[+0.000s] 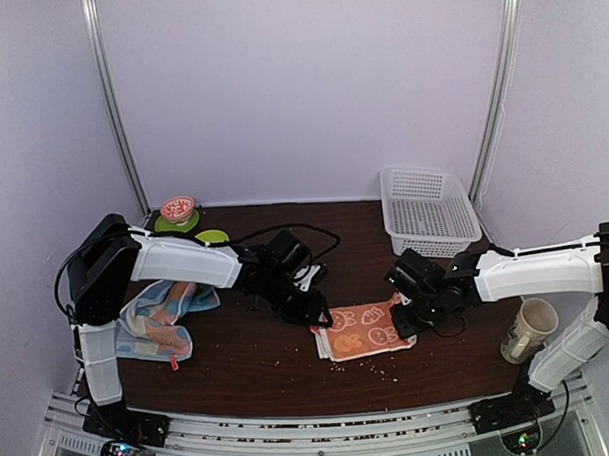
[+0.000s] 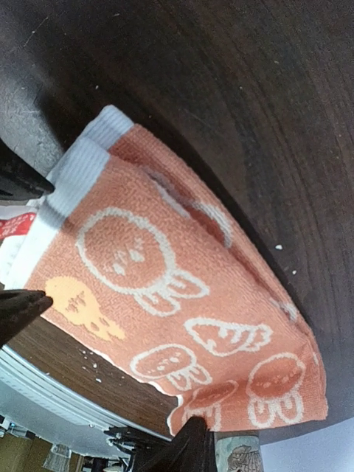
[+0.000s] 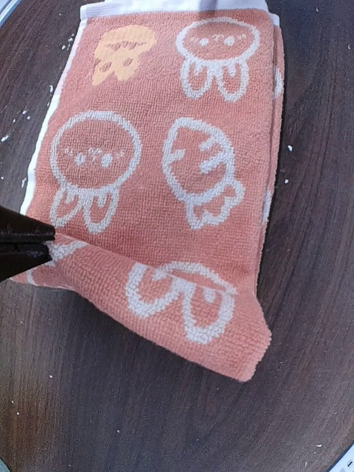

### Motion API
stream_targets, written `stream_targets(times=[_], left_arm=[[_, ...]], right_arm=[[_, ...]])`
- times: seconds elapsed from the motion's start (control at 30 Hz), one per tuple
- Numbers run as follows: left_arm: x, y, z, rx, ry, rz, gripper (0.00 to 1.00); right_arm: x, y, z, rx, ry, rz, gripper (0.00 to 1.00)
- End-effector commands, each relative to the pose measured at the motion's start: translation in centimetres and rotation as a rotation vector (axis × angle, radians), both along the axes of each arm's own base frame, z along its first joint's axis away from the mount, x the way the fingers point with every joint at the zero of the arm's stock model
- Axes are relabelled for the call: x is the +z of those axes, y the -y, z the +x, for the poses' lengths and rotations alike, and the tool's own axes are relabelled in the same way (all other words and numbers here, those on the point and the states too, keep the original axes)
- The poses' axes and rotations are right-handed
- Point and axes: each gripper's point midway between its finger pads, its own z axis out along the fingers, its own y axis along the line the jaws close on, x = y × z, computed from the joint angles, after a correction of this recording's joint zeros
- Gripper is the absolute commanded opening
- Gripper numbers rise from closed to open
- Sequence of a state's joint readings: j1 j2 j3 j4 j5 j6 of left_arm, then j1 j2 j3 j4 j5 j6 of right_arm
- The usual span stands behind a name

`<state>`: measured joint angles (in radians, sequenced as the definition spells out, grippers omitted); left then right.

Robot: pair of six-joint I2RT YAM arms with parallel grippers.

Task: Roll the towels
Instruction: Roll the towel at the center of the board.

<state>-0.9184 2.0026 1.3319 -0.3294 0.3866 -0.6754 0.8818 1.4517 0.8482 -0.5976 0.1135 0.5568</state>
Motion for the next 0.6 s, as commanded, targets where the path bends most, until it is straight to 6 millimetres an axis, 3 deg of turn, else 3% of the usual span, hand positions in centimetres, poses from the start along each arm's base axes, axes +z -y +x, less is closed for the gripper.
stream_targets(times=[0.0, 0.33, 0.57], left_arm=[[0.9, 1.1, 0.0, -0.018, 0.012, -0.048, 0.43], [1.3, 1.5, 0.0, -0.03, 0.006, -0.061, 0.43], [4.2, 2.0, 0.0, -0.041, 0.028, -0.116, 0.45]], right_arm=[[0.2, -1.8, 0.2, 0.046, 0.014, 0.071, 0.0], [-2.3, -2.9, -1.3, 0.1, -0.071, 0.112, 0.0], [-3.3, -3.0, -2.3, 0.131, -0.114, 0.123, 0.0]])
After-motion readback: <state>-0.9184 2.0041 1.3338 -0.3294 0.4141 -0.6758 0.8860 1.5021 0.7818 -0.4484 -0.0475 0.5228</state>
